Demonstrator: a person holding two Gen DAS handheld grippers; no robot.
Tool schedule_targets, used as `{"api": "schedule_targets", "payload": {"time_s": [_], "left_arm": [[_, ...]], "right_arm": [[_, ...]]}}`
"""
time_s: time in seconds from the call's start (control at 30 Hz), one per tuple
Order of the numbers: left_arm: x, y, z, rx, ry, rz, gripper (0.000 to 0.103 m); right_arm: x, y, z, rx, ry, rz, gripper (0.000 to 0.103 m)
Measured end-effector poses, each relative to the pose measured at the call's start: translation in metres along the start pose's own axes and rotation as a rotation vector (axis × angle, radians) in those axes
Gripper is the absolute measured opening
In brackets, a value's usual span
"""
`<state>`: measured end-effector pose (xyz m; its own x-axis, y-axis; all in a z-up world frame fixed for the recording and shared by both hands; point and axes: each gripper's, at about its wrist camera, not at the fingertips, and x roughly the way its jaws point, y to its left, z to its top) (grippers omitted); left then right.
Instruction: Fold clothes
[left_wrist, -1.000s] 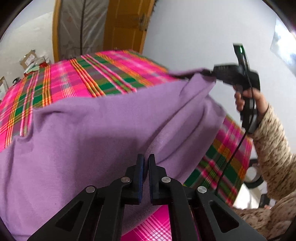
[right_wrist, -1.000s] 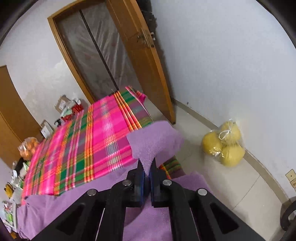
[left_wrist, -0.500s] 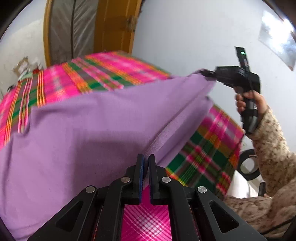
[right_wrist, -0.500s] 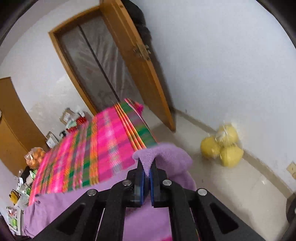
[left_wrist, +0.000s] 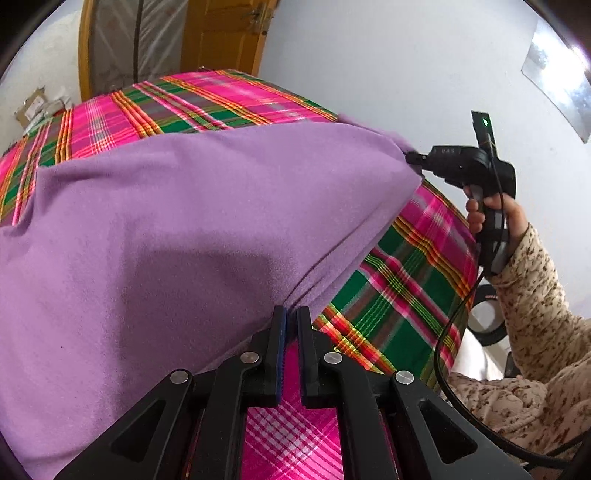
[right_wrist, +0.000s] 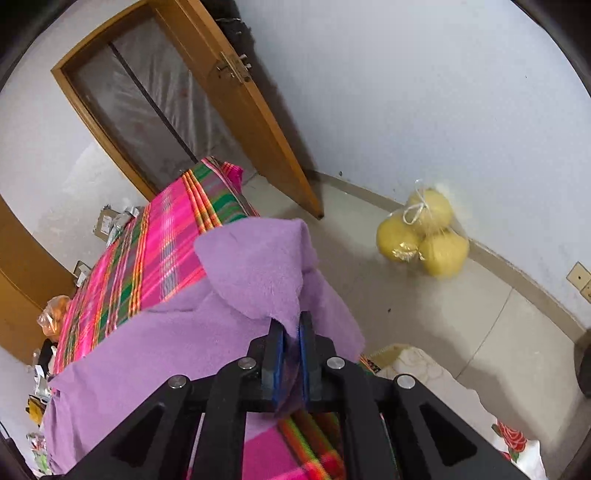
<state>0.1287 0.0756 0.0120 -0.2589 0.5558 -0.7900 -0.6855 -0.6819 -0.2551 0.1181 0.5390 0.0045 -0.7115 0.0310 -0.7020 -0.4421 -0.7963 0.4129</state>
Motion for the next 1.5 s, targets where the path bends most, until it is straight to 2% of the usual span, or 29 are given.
{"api": "schedule_targets", "payload": {"time_s": [0.03,0.13,0.3,0.43,0.53,0.57,0.63,0.83,0.97,1.0,1.07,1.13,1.27,1.5], "left_arm": [[-0.001,0.001,0.001,-0.008,0.000,-0.014,0.006],[-0.005,0.004,0.002,-0.032,-0.001,-0.057,0.007],[-0.021,0.011,0.007,-0.081,-0.060,-0.130,0.007],[-0.019,0.021,0.017,-0.136,-0.085,-0.149,0.008],[-0.007,0.028,0.020,-0.183,-0.057,-0.167,0.008],[-0.003,0.029,0.020,-0.196,-0.045,-0.182,0.008],[0.000,0.031,0.019,-0.202,-0.026,-0.183,0.008],[0.006,0.031,0.015,-0.192,0.003,-0.157,0.008],[0.008,0.036,0.013,-0.207,0.001,-0.173,0.008],[0.009,0.036,0.014,-0.208,0.002,-0.175,0.008],[0.009,0.036,0.015,-0.208,0.003,-0.177,0.008],[0.009,0.035,0.015,-0.207,0.002,-0.173,0.008],[0.009,0.036,0.015,-0.218,0.002,-0.173,0.008],[0.009,0.036,0.015,-0.228,-0.002,-0.167,0.008]], "right_arm": [[-0.001,-0.001,0.000,0.001,0.000,-0.007,0.007],[-0.006,-0.005,-0.001,0.001,-0.005,-0.029,0.020],[-0.016,-0.004,0.001,-0.027,-0.016,-0.053,0.022],[-0.027,0.011,0.000,-0.118,-0.043,-0.121,0.027],[-0.030,0.022,-0.001,-0.200,-0.071,-0.198,0.027],[-0.030,0.024,-0.001,-0.216,-0.079,-0.227,0.031],[-0.027,0.021,0.000,-0.194,-0.077,-0.261,0.038],[-0.023,-0.013,0.009,0.027,-0.044,-0.144,0.037],[-0.026,-0.035,0.010,0.129,-0.066,-0.237,0.036],[-0.029,-0.036,0.011,0.124,-0.083,-0.229,0.036],[-0.035,-0.032,0.013,0.090,-0.112,-0.197,0.036],[-0.041,-0.016,0.014,0.001,-0.153,-0.155,0.036],[-0.034,0.023,0.017,-0.173,-0.145,-0.054,0.036],[0.009,0.087,0.013,-0.503,-0.046,-0.124,0.039]]}}
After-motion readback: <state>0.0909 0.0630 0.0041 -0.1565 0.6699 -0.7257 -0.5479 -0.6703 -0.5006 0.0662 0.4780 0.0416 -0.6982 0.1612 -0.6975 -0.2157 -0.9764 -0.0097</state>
